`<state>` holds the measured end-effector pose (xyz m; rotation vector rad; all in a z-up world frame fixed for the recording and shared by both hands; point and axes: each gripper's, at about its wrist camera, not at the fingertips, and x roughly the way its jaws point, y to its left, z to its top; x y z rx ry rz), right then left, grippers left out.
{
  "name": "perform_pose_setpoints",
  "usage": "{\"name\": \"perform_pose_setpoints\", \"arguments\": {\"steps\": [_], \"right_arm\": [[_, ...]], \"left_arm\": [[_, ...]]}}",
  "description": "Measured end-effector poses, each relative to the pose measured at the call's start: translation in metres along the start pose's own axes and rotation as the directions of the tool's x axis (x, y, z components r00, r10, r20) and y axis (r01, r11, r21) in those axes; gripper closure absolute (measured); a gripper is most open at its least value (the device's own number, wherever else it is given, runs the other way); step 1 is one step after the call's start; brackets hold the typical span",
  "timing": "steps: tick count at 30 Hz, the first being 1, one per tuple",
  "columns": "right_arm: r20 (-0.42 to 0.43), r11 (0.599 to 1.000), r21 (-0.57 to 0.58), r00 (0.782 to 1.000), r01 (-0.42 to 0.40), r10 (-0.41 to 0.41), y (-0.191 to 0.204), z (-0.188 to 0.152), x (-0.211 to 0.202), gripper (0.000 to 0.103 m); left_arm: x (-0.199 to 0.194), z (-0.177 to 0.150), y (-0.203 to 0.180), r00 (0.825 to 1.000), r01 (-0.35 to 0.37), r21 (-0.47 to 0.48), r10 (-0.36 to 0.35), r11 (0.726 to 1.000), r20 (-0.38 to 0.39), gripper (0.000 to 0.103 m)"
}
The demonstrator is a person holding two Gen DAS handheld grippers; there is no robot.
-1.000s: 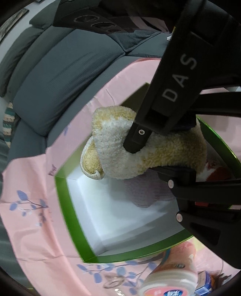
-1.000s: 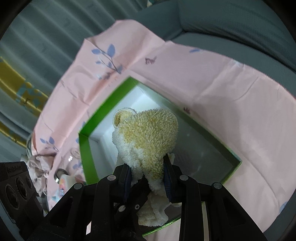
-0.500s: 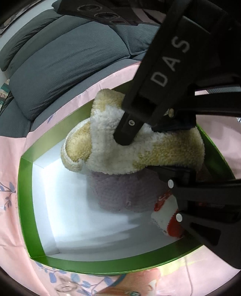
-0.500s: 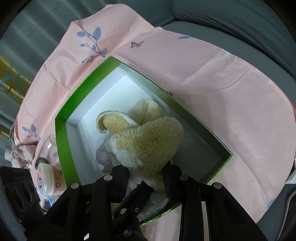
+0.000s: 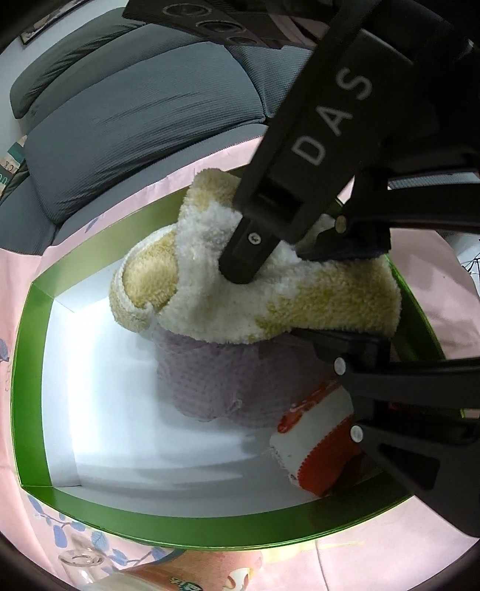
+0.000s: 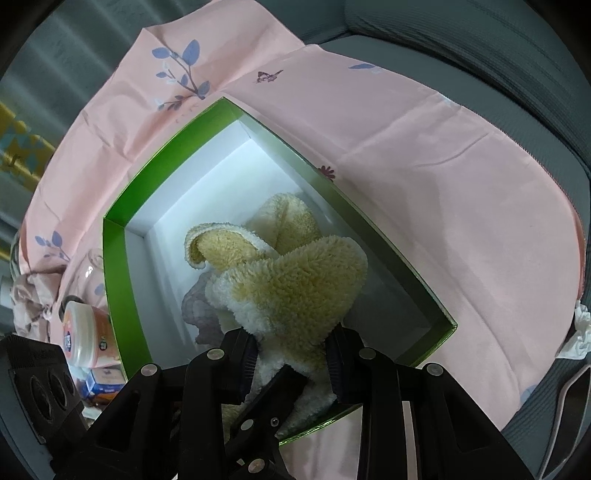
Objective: Organize soft objects
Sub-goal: 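Open the right gripper to release the hat inside the box, then move the right tool back to the green fuzzy cloth on the sheet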
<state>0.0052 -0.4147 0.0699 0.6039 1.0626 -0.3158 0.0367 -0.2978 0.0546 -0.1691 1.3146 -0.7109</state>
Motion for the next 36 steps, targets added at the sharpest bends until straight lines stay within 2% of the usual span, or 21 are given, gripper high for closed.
{"name": "perform_pose_setpoints", "arguments": {"steps": [2, 4, 7, 8, 9, 10, 11, 12, 13, 17, 21, 25, 31, 36], "right_arm": [[0.017, 1.0, 0.0, 1.0, -0.02, 0.02, 0.0, 0.002, -0.003, 0.068], [0.06, 0.998, 0.008, 0.996, -0.06, 0.06, -0.001, 0.003, -0.01, 0.067], [0.167, 0.994, 0.01, 0.98, -0.108, 0.105, -0.004, 0.005, -0.029, 0.065], [0.204, 0.992, 0.009, 0.972, -0.123, 0.119, -0.006, 0.004, -0.036, 0.057], [0.243, 0.99, 0.006, 0.96, -0.143, 0.138, -0.007, 0.004, -0.043, 0.044], [0.283, 0.986, 0.003, 0.946, -0.167, 0.16, -0.008, 0.003, -0.05, 0.037], [0.311, 0.983, -0.001, 0.934, -0.184, 0.175, -0.008, 0.001, -0.055, 0.024], [0.331, 0.98, -0.007, 0.924, -0.197, 0.188, -0.007, 0.001, -0.06, 0.018], [0.347, 0.977, -0.019, 0.915, -0.212, 0.205, -0.006, 0.0, -0.064, 0.017], [0.384, 0.968, -0.055, 0.89, -0.244, 0.246, 0.005, -0.004, -0.076, 0.017], [0.398, 0.963, -0.102, 0.877, -0.251, 0.27, 0.02, -0.011, -0.086, 0.017], [0.406, 0.955, -0.164, 0.866, -0.245, 0.292, 0.042, -0.018, -0.095, 0.017], [0.401, 0.928, -0.271, 0.846, -0.257, 0.352, 0.08, -0.034, -0.107, 0.014], [0.347, 0.88, -0.366, 0.832, -0.304, 0.432, 0.115, -0.05, -0.112, 0.014]], "left_arm": [[-0.003, 0.009, 0.004, 1.0, 0.024, -0.008, -0.025, 1.0, -0.018, 0.071], [-0.007, 0.015, 0.004, 0.999, 0.023, -0.005, -0.024, 1.0, -0.027, 0.057], [-0.024, 0.019, -0.002, 0.999, 0.01, 0.048, -0.012, 0.999, 0.045, 0.041], [-0.031, 0.019, -0.004, 0.997, -0.008, 0.064, 0.003, 0.998, 0.075, 0.038], [-0.04, 0.019, -0.007, 0.992, -0.04, 0.08, 0.03, 0.996, 0.121, 0.03], [-0.046, 0.019, -0.008, 0.987, -0.06, 0.093, 0.046, 0.994, 0.152, 0.021], [-0.054, 0.018, -0.01, 0.98, -0.08, 0.111, 0.058, 0.991, 0.188, 0.017], [-0.061, 0.017, -0.011, 0.975, -0.088, 0.127, 0.059, 0.988, 0.216, 0.011], [-0.066, 0.016, -0.011, 0.971, -0.092, 0.137, 0.058, 0.986, 0.231, 0.006], [-0.09, 0.012, -0.009, 0.951, -0.103, 0.141, 0.056, 0.985, 0.304, 0.003], [-0.123, 0.0, 0.01, 0.927, -0.072, 0.114, 0.024, 0.991, 0.374, 0.001], [-0.167, -0.022, 0.042, 0.89, -0.023, 0.04, 0.002, 0.999, 0.455, 0.001], [-0.222, -0.058, 0.095, 0.823, -0.083, -0.069, 0.107, 0.994, 0.557, 0.001], [-0.259, -0.089, 0.149, 0.769, -0.133, -0.198, 0.227, 0.971, 0.598, 0.001]]}}
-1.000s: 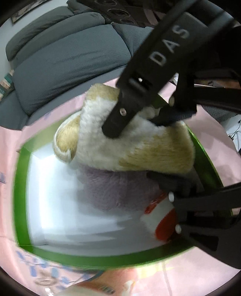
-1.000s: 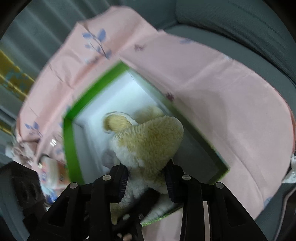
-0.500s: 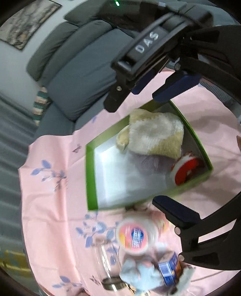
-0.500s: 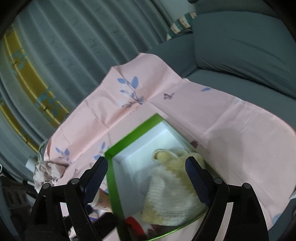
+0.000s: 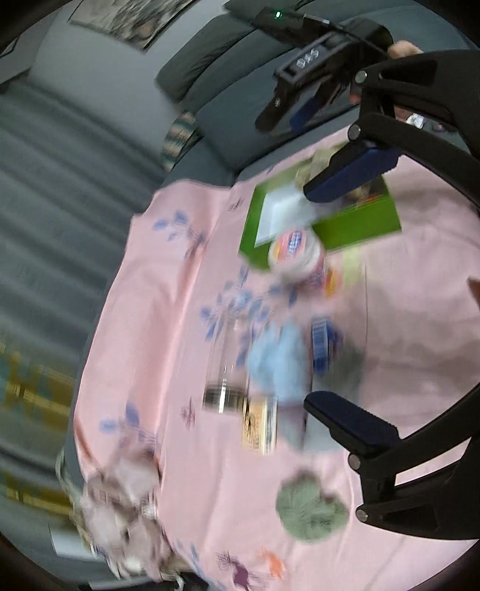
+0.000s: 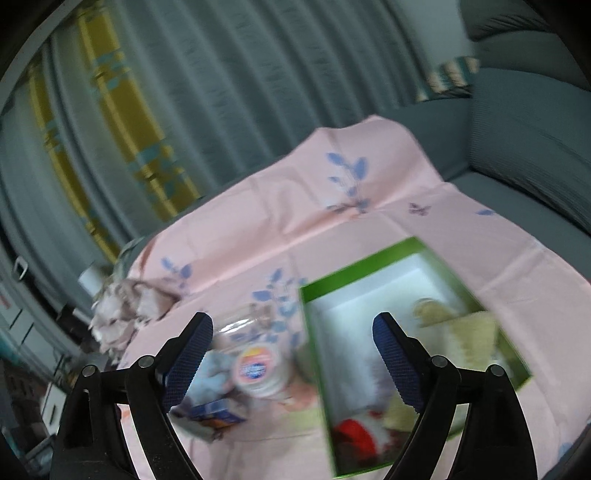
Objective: Organize soft objects
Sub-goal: 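Move the right tool back to the green fuzzy cloth on the sheet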
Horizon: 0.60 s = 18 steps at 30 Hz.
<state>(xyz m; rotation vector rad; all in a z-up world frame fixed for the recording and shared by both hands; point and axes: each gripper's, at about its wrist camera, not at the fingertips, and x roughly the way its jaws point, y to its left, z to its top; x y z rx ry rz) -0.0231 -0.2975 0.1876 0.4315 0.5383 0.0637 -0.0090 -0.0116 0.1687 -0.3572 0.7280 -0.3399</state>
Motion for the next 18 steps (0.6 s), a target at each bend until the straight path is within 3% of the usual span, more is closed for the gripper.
{"name": "perform_pose_setpoints", "arguments": {"steps": [5, 7, 10, 14, 15, 18], "right_arm": [[-0.08, 0.989, -0.028, 0.986, -0.147, 0.144, 0.04, -0.011, 0.011, 0.014], [-0.121, 0.98, -0.029, 0.973, -0.199, 0.195, 0.056, -0.017, 0.018, 0.014], [-0.21, 0.965, -0.042, 0.947, -0.257, 0.243, 0.087, -0.033, 0.036, 0.014], [-0.355, 0.946, -0.105, 0.9, -0.308, 0.253, 0.132, -0.059, 0.066, 0.014], [-0.39, 0.942, -0.111, 0.886, -0.317, 0.252, 0.143, -0.064, 0.074, 0.014], [-0.497, 0.925, -0.129, 0.831, -0.356, 0.251, 0.178, -0.076, 0.101, 0.014]], "left_arm": [[-0.016, 0.001, 0.065, 0.996, -0.084, -0.112, 0.086, 0.99, 0.012, 0.001], [-0.017, -0.004, 0.095, 0.988, -0.15, -0.173, 0.155, 0.974, 0.02, 0.001], [-0.005, -0.013, 0.131, 0.951, -0.303, -0.235, 0.308, 0.923, -0.017, 0.002], [0.02, -0.017, 0.164, 0.907, -0.417, -0.221, 0.389, 0.882, -0.159, 0.004], [0.021, -0.017, 0.167, 0.907, -0.416, -0.226, 0.383, 0.881, -0.176, 0.005], [0.02, -0.018, 0.171, 0.926, -0.367, -0.247, 0.328, 0.897, -0.186, 0.004]]}}
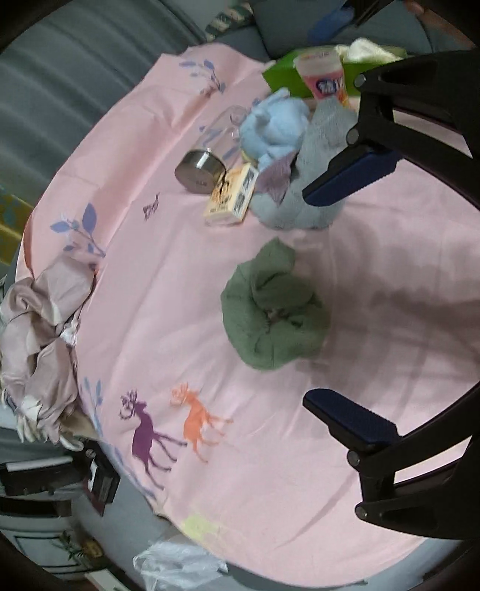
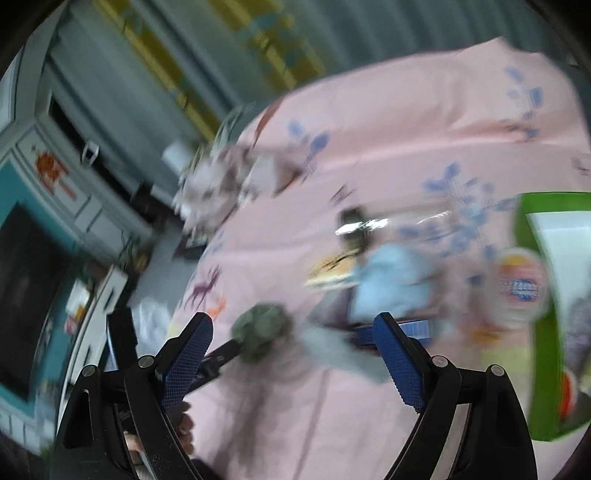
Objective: Organize soft objects
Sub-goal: 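Move the right tool back to the green fuzzy cloth on the sheet, then close the right gripper on the green fuzzy cloth and lift it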
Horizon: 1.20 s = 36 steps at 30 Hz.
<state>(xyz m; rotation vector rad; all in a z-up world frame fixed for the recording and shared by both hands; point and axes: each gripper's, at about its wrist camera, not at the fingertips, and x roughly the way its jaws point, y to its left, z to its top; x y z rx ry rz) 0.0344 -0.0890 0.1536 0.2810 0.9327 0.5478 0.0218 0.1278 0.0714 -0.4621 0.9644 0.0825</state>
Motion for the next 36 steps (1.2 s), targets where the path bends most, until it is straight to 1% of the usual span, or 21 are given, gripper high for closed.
{"name": "perform_pose_setpoints", "arguments": {"steps": [1, 2, 3, 4, 5, 6, 8, 10, 12, 13, 15, 16, 17, 19, 20, 23, 26, 30, 34, 35, 36], "right_arm": [[-0.037, 1.0, -0.021, 0.999, 0.001, -0.002, 0.009, 0.004, 0.013, 0.014], [-0.078, 0.999, -0.054, 0.997, 0.005, -0.009, 0.021, 0.007, 0.028, 0.014], [-0.119, 0.997, -0.079, 0.993, -0.008, -0.001, 0.03, 0.011, 0.044, 0.014], [-0.156, 0.996, -0.084, 0.988, -0.037, 0.024, 0.035, 0.013, 0.055, 0.014], [-0.217, 0.994, -0.065, 0.974, -0.086, 0.07, 0.039, 0.015, 0.072, 0.014], [-0.267, 0.993, -0.039, 0.959, -0.114, 0.099, 0.042, 0.017, 0.088, 0.014], [-0.317, 0.992, -0.031, 0.943, -0.12, 0.104, 0.049, 0.019, 0.113, 0.014], [-0.34, 0.994, -0.062, 0.938, -0.085, 0.059, 0.056, 0.02, 0.133, 0.014], [-0.37, 0.997, -0.07, 0.929, -0.016, -0.011, 0.056, 0.018, 0.154, 0.014], [-0.38, 0.998, -0.066, 0.924, 0.002, -0.027, 0.056, 0.018, 0.161, 0.014], [-0.406, 0.998, -0.069, 0.913, 0.013, -0.04, 0.055, 0.017, 0.174, 0.014], [-0.415, 0.998, -0.065, 0.909, 0.016, -0.041, 0.053, 0.017, 0.179, 0.014], [-0.425, 0.997, -0.068, 0.903, 0.03, -0.056, 0.052, 0.017, 0.186, 0.014], [-0.437, 0.995, -0.079, 0.896, 0.055, -0.084, 0.051, 0.018, 0.197, 0.014], [-0.438, 0.995, -0.077, 0.895, 0.056, -0.084, 0.05, 0.018, 0.201, 0.014], [-0.462, 0.995, -0.085, 0.882, 0.057, -0.09, 0.049, 0.018, 0.211, 0.015], [-0.478, 0.991, -0.122, 0.871, 0.063, -0.115, 0.053, 0.016, 0.222, 0.019], [-0.504, 0.99, -0.128, 0.856, 0.056, -0.113, 0.051, 0.012, 0.233, 0.02], [-0.535, 0.983, -0.161, 0.83, 0.083, -0.158, 0.046, 0.006, 0.243, 0.03], [-0.532, 0.979, -0.183, 0.829, 0.085, -0.171, 0.047, 0.005, 0.244, 0.033], [-0.524, 0.976, -0.201, 0.832, 0.083, -0.179, 0.048, 0.003, 0.243, 0.033]], "left_arm": [[0.001, 0.001, 0.003, 1.0, -0.003, -0.007, 0.003, 1.0, 0.001, 0.004], [0.006, 0.003, 0.005, 1.0, -0.022, -0.017, 0.022, 1.0, -0.001, 0.004], [0.009, 0.003, 0.007, 0.999, -0.048, -0.025, 0.047, 0.999, -0.011, 0.005], [0.014, 0.005, 0.009, 0.997, -0.065, -0.03, 0.064, 0.997, -0.031, 0.005], [0.018, 0.004, 0.012, 0.997, -0.067, -0.037, 0.065, 0.997, -0.051, 0.006], [0.025, 0.004, 0.016, 0.995, -0.059, -0.047, 0.055, 0.997, -0.079, 0.009], [0.037, 0.006, 0.027, 0.991, -0.037, -0.095, 0.024, 0.995, -0.135, 0.014], [0.044, 0.006, 0.038, 0.987, -0.029, -0.151, 0.004, 0.988, -0.16, 0.025], [0.043, 0.006, 0.043, 0.988, -0.024, -0.191, -0.006, 0.981, -0.152, 0.026], [0.042, 0.006, 0.043, 0.989, -0.008, -0.194, -0.021, 0.981, -0.145, 0.027], [0.041, 0.008, 0.041, 0.99, 0.019, -0.179, -0.043, 0.984, -0.133, 0.029], [0.043, 0.008, 0.042, 0.99, 0.012, -0.193, -0.039, 0.981, -0.137, 0.033], [0.045, 0.009, 0.044, 0.99, 0.003, -0.201, -0.032, 0.98, -0.141, 0.034], [0.046, 0.009, 0.043, 0.989, 0.0, -0.201, -0.03, 0.98, -0.143, 0.034], [0.046, 0.009, 0.042, 0.989, 0.0, -0.198, -0.029, 0.98, -0.142, 0.034], [0.044, 0.009, 0.041, 0.989, 0.007, -0.192, -0.035, 0.981, -0.143, 0.034], [0.046, 0.011, 0.04, 0.989, 0.014, -0.194, -0.042, 0.981, -0.144, 0.034], [0.047, 0.015, 0.042, 0.986, 0.035, -0.188, -0.064, 0.982, -0.151, 0.035], [0.047, 0.015, 0.045, 0.984, 0.052, -0.204, -0.084, 0.978, -0.154, 0.035], [0.048, 0.016, 0.046, 0.984, 0.054, -0.205, -0.087, 0.977, -0.154, 0.035], [0.048, 0.017, 0.046, 0.984, 0.055, -0.204, -0.087, 0.978, -0.153, 0.037]]}}
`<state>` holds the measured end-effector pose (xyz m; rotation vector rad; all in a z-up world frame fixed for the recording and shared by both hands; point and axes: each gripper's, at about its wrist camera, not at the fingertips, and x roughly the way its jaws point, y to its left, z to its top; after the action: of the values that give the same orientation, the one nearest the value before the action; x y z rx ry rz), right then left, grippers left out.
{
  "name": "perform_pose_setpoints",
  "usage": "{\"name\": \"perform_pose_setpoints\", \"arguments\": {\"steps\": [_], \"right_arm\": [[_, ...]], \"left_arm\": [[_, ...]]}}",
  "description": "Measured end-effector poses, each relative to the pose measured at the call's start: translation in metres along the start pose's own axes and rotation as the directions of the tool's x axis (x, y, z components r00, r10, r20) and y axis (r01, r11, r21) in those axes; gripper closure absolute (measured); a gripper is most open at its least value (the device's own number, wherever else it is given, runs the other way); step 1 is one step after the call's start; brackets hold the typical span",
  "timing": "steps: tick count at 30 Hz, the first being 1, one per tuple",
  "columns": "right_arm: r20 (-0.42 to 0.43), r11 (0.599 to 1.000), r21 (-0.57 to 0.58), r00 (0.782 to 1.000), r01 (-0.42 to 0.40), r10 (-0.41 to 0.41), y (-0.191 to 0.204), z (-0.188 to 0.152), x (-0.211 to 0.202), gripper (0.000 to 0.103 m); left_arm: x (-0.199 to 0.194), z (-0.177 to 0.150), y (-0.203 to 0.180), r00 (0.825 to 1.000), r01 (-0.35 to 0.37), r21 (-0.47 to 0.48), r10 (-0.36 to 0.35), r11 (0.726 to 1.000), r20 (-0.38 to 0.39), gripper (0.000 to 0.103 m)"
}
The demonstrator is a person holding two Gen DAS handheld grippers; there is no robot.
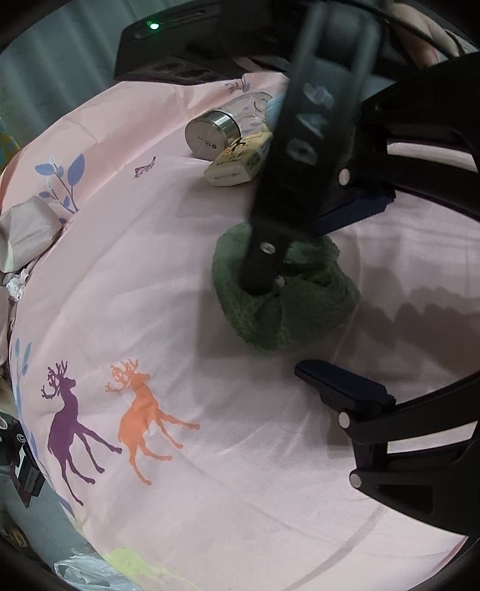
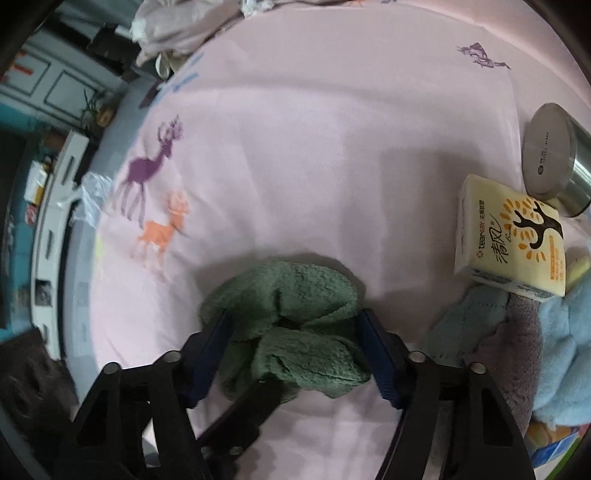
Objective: Organize soft objects
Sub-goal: 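Close the right gripper on the green fuzzy cloth and lift it, then carry the green cloth in the right gripper over the green box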
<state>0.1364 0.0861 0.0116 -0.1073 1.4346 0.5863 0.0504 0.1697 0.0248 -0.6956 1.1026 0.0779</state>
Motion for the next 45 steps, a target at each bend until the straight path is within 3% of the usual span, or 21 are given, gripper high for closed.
{"name": "perform_pose_setpoints", "arguments": {"steps": [2, 7, 11, 12, 13, 15, 19, 25, 28, 34, 45], "right_arm": [[0.009, 0.999, -0.026, 1.0, 0.025, -0.025, 0.004, -0.002, 0.0, 0.036], [0.033, 0.997, -0.061, 0.998, 0.051, -0.049, 0.005, -0.005, -0.002, 0.054], [0.038, 0.997, -0.054, 0.998, -0.047, 0.049, 0.002, -0.008, -0.005, 0.072], [0.038, 0.996, -0.053, 0.997, -0.071, 0.073, 0.002, -0.01, -0.005, 0.074], [0.039, 0.996, -0.058, 0.997, -0.071, 0.074, 0.003, -0.012, -0.004, 0.075], [0.053, 0.996, -0.07, 0.997, -0.054, 0.058, 0.005, -0.016, -0.005, 0.08], [0.085, 0.994, -0.053, 0.991, -0.095, 0.099, 0.004, -0.021, -0.013, 0.08], [0.217, 0.99, -0.049, 0.966, -0.133, 0.14, -0.002, -0.041, -0.047, 0.08], [0.307, 0.991, -0.044, 0.943, -0.124, 0.131, -0.008, -0.054, -0.07, 0.08], [0.482, 0.995, -0.04, 0.871, -0.091, 0.099, -0.018, -0.088, -0.117, 0.08], [0.665, 0.998, 0.01, 0.746, -0.062, 0.04, -0.027, -0.139, -0.158, 0.08]], "left_arm": [[0.002, 0.002, 0.0, 1.0, -0.006, 0.001, 0.006, 1.0, -0.005, 0.039], [0.005, 0.003, -0.006, 1.0, -0.028, 0.052, 0.029, 0.998, -0.007, 0.041], [0.005, 0.003, -0.005, 0.999, -0.033, 0.061, 0.033, 0.998, -0.01, 0.052], [0.005, 0.003, -0.005, 1.0, -0.025, 0.065, 0.026, 0.998, -0.011, 0.063], [0.006, 0.003, -0.005, 1.0, 0.009, 0.065, -0.007, 0.998, -0.027, 0.076], [0.006, 0.0, -0.007, 0.999, 0.017, 0.078, -0.014, 0.997, -0.034, 0.08], [-0.002, -0.005, -0.015, 1.0, 0.011, 0.112, -0.01, 0.994, -0.009, 0.081], [-0.024, -0.017, -0.032, 0.996, 0.032, 0.213, -0.049, 0.977, 0.077, 0.082], [-0.036, -0.028, -0.046, 0.988, 0.042, 0.28, -0.082, 0.959, 0.131, 0.082], [-0.057, -0.048, -0.075, 0.956, 0.086, 0.408, -0.191, 0.909, 0.224, 0.082], [-0.082, -0.084, -0.105, 0.899, 0.122, 0.567, -0.333, 0.815, 0.285, 0.081]]}}
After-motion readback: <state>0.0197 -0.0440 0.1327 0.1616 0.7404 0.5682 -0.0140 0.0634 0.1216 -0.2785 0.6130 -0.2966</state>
